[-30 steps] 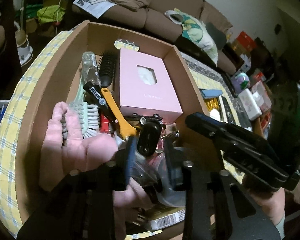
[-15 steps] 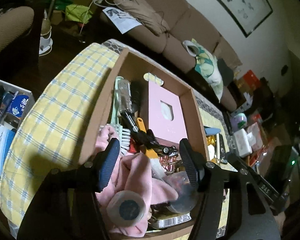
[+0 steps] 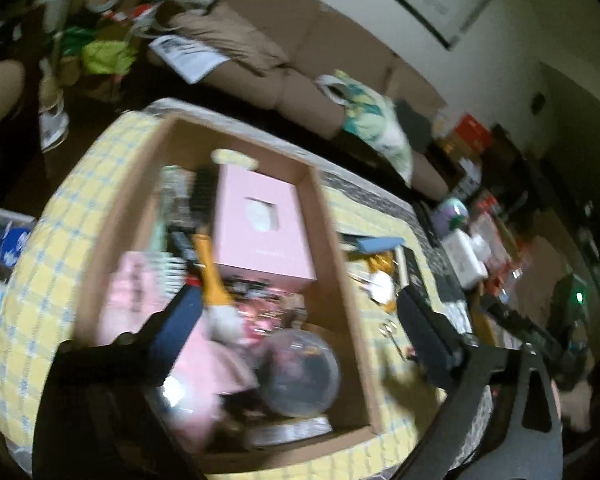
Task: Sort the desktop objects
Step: 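Grasp the pink-and-black ribbon strap with the right tool while the left tool approaches the scissors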
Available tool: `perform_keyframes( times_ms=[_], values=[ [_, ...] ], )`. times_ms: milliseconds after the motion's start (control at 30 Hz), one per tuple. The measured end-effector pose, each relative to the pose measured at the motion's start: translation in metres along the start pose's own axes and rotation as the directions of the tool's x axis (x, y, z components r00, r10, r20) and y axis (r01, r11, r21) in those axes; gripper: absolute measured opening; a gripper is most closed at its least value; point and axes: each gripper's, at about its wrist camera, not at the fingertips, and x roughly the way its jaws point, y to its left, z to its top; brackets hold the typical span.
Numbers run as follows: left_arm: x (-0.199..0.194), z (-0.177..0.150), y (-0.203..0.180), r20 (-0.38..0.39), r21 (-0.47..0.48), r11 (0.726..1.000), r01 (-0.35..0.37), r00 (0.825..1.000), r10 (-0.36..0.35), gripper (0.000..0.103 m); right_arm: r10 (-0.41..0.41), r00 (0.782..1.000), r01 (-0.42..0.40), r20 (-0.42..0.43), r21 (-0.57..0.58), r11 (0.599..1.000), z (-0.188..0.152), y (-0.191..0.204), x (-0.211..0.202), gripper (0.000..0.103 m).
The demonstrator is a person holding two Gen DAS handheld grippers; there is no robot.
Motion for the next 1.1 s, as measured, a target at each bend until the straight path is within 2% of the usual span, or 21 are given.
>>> perform_keyframes(
  times_ms=[33, 200, 367, 533, 600, 733, 867, 1000, 1067, 1100],
  values=[
    [0.002, -0.003, -0.01, -0.003, 0.025, 1.0, 0.007, 1.0, -0.007, 0.101, -0.034, 0.999, 0.034, 0.005, 0.02, 0.999, -0.001, -0.015, -0.008, 0.087],
    [0.023, -0.028, -0.077, -0.051, 0.198, 0.979, 0.04, 0.998, -0.03, 0.102, -0.092, 0.996, 0.092, -0.007, 0.114, 0.989, -0.013, -0.07, -0.031, 0.087],
    [0.051, -0.062, -0.131, -0.132, 0.303, 0.95, 0.073, 0.991, -0.033, 0.102, -0.126, 0.991, 0.131, -0.051, 0.112, 0.985, -0.028, -0.097, -0.037, 0.087],
    [0.077, -0.085, -0.168, -0.192, 0.328, 0.941, 0.09, 0.981, -0.027, 0.102, -0.106, 0.989, 0.113, -0.104, 0.06, 0.992, -0.046, -0.109, -0.029, 0.087],
    [0.093, -0.087, -0.178, -0.209, 0.301, 0.949, 0.092, 0.978, -0.029, 0.102, -0.098, 0.986, 0.104, -0.137, 0.038, 0.994, -0.055, -0.112, -0.02, 0.087],
    [0.128, -0.087, -0.184, -0.249, 0.238, 0.968, 0.081, 0.968, -0.02, 0.102, -0.024, 0.979, 0.028, -0.201, 0.017, 0.999, -0.07, -0.118, 0.002, 0.087],
    [0.166, -0.085, -0.18, -0.265, 0.204, 0.979, -0.003, 0.963, 0.058, 0.102, -0.015, 0.969, -0.002, -0.247, -0.07, 0.998, -0.084, -0.107, 0.025, 0.087],
    [0.2, -0.088, -0.175, -0.267, 0.212, 0.973, -0.089, 0.953, 0.145, 0.102, -0.049, 0.96, 0.0, -0.276, -0.174, 0.985, -0.095, -0.095, 0.045, 0.084],
    [0.217, -0.094, -0.174, -0.257, 0.247, 0.957, -0.15, 0.942, 0.214, 0.102, -0.085, 0.951, 0.011, -0.298, -0.242, 0.97, -0.102, -0.087, 0.056, 0.076],
    [0.222, -0.096, -0.174, -0.255, 0.258, 0.952, -0.168, 0.938, 0.235, 0.101, -0.105, 0.947, 0.021, -0.303, -0.269, 0.963, -0.105, -0.085, 0.059, 0.066]
  ],
)
